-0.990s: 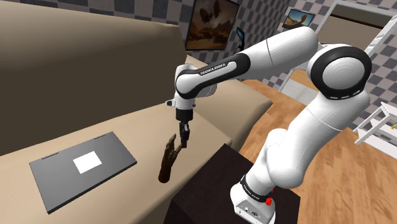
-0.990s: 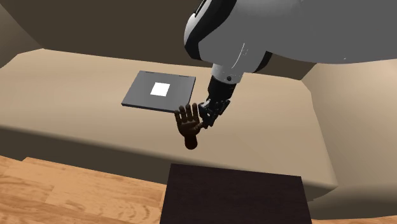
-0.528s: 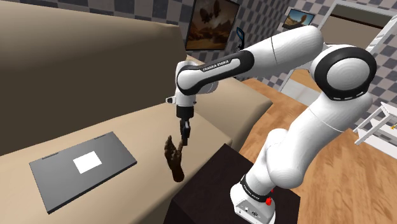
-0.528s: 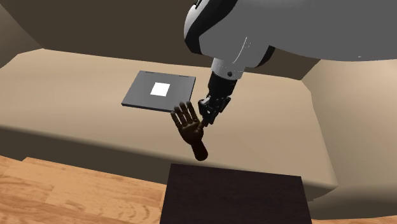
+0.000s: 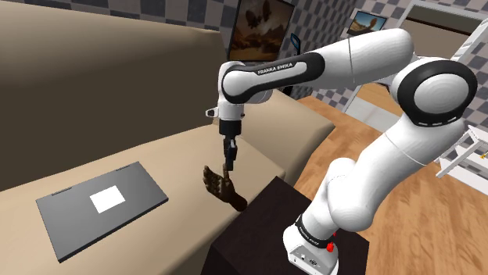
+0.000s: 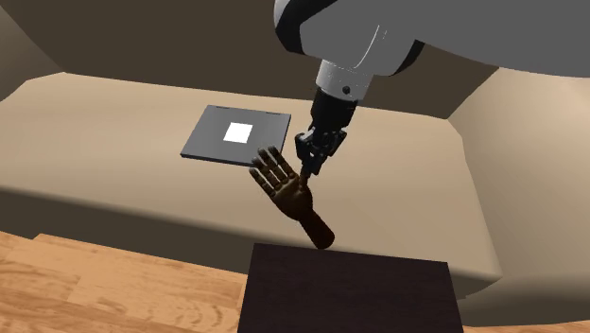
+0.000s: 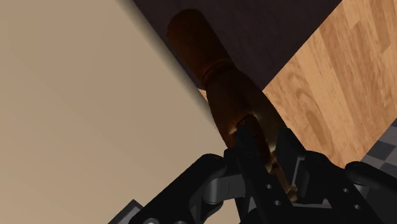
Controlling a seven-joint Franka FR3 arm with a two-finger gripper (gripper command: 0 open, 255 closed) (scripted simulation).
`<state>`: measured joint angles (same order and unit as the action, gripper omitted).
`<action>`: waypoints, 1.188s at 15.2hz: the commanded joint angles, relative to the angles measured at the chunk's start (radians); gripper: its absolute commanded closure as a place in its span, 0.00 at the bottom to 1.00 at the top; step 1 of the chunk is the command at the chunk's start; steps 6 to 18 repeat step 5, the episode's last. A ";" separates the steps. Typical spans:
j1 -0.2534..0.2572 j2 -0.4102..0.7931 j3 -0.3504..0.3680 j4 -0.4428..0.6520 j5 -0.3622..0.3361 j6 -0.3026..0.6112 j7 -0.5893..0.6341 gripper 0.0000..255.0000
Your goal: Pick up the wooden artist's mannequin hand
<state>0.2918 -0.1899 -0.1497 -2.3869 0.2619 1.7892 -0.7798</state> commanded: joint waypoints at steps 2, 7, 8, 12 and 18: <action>0.000 -0.022 0.001 0.022 -0.004 -0.042 0.014 1.00; -0.001 -0.029 0.001 0.031 -0.006 -0.058 0.019 1.00; -0.001 -0.029 0.001 0.031 -0.006 -0.058 0.019 1.00; -0.001 -0.029 0.001 0.031 -0.006 -0.058 0.019 1.00; -0.001 -0.029 0.001 0.031 -0.006 -0.058 0.019 1.00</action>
